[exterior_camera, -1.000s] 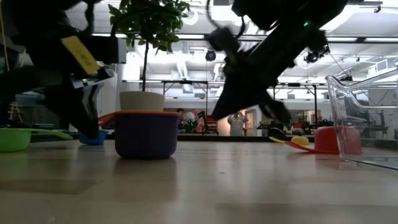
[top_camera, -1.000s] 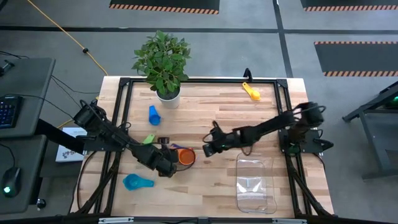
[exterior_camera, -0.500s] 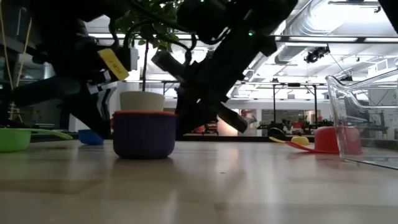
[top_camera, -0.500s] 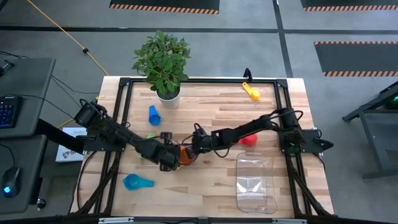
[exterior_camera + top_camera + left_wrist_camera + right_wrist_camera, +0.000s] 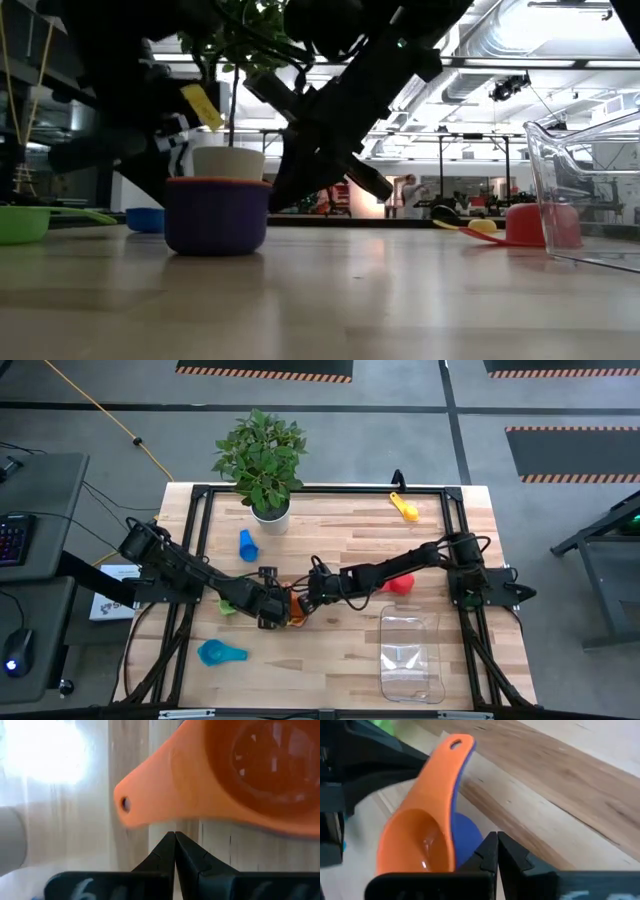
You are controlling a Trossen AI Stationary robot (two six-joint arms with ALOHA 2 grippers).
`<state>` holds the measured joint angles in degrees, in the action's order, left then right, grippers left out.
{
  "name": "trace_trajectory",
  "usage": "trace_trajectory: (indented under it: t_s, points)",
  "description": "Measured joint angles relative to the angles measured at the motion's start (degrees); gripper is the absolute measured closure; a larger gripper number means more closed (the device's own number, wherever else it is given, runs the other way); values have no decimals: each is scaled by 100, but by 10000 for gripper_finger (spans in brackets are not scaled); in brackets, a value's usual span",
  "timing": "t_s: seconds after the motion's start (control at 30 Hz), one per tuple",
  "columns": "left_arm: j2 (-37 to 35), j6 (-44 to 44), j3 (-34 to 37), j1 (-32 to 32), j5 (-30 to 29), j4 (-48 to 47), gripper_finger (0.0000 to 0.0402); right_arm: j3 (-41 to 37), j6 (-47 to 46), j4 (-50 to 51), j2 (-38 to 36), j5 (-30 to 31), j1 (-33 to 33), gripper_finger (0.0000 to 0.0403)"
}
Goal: Nest measuring cups in basket
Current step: Stack the orange measuring cup on top of the dark blue measuring cup, then stack the red measuring cup on top of the orange measuring cup
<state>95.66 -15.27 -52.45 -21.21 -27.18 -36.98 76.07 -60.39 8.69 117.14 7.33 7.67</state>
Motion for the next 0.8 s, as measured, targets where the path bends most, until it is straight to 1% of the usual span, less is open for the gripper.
trace_trajectory:
  t_s: [0.07, 0.13, 0.2, 0.27, 0.43, 0.5, 0.57, 0.63, 0.73, 0.8]
  points:
    - [-85, -61, -2, -18, 8, -193, 401, 0, 123, 304, -94, -4, -45, 403]
    - [-278, -258, 2, -24, 15, -634, 401, 0, 259, 813, -233, -4, -107, 403]
    - [-575, -537, 42, -22, 7, -871, 401, -4, 501, 1457, -481, 18, -156, 403]
    - [-1058, -815, 219, -20, 11, -921, 401, -4, 788, 2069, -792, 151, -193, 403]
    - [-2640, -1117, 807, -24, 320, -62, 401, -4, 1130, 3614, -1594, 674, -161, 403]
    - [-3194, -1125, 961, -24, 398, 293, 401, 0, 1091, 4196, -1831, 839, -151, 403]
    - [-3628, -1149, 1045, -24, 329, 516, 401, -106, 856, 4627, -2051, 952, -130, 403]
    - [-3929, -1199, 1124, -24, 132, 644, 401, -485, 471, 4635, -2333, 840, -121, 403]
    - [-4209, -1218, 1172, -7, -101, 786, 401, -1247, -489, 4207, -2744, 326, -78, 399]
    - [-4316, -1219, 1226, -7, -166, 730, 401, -1644, -994, 3873, -2981, 29, -71, 386]
